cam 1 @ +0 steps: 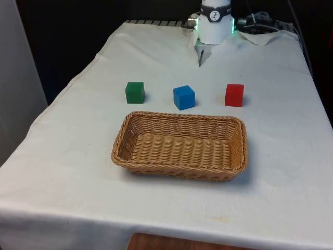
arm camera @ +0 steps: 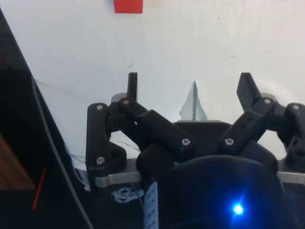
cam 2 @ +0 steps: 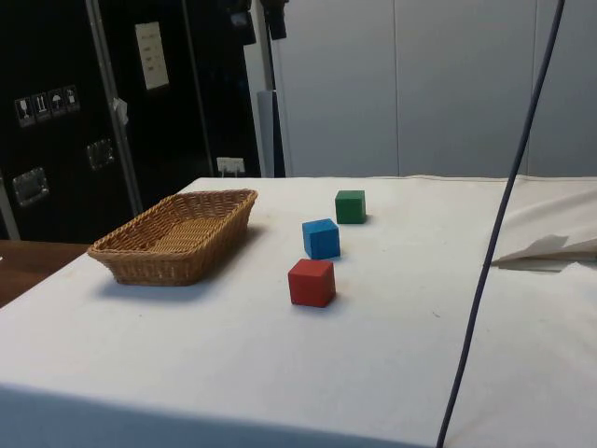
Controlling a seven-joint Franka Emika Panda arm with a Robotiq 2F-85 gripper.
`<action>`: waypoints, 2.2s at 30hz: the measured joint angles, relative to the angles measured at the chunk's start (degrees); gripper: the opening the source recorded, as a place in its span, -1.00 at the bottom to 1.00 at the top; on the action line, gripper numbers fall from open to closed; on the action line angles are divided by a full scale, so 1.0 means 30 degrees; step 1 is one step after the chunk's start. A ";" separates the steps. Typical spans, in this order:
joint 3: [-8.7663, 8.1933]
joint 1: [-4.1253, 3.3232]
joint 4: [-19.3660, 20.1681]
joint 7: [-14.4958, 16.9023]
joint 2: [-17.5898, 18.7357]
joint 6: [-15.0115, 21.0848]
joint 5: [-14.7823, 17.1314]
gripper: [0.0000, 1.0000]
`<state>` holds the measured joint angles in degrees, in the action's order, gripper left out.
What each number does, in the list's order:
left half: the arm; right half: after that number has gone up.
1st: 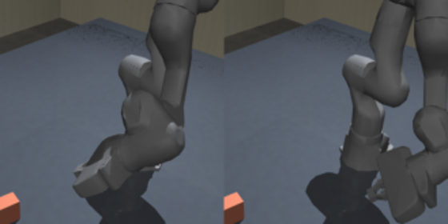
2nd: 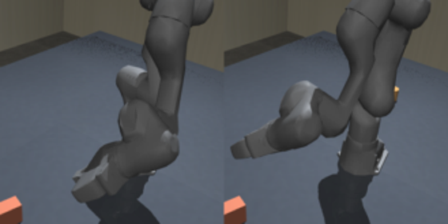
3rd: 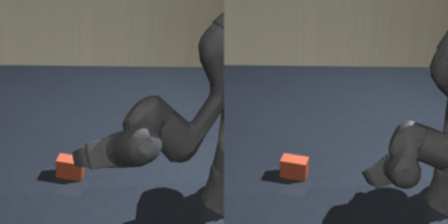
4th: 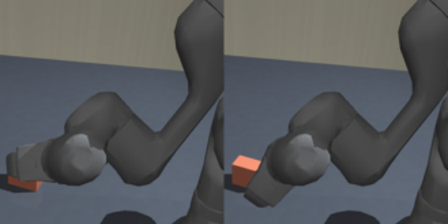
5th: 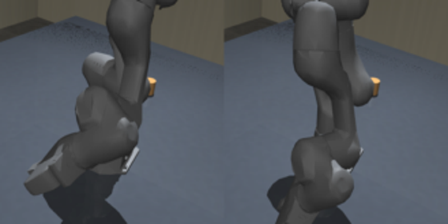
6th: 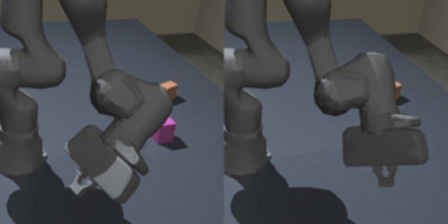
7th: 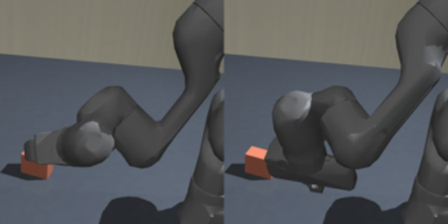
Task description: Pick up the blue cube and place it into the basket.
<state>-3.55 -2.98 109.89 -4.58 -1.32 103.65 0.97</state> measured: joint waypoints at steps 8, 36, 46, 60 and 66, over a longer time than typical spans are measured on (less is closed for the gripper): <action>0.0000 0.0000 0.0038 -0.1089 0.0076 0.0000 0.0000 1.00; 0.0038 0.0000 0.0038 -0.4851 0.0153 0.0420 -0.1776 1.00; 0.0057 -0.0019 0.0038 -0.6169 0.0153 0.0516 -0.2273 1.00; 0.0057 -0.0019 0.0153 -0.8193 0.0306 0.0516 -0.2292 1.00; 0.0076 -0.0019 0.0191 -0.9091 0.0497 0.0592 -0.2292 1.00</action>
<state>-3.32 -3.04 110.47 -31.86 0.17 105.42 -5.90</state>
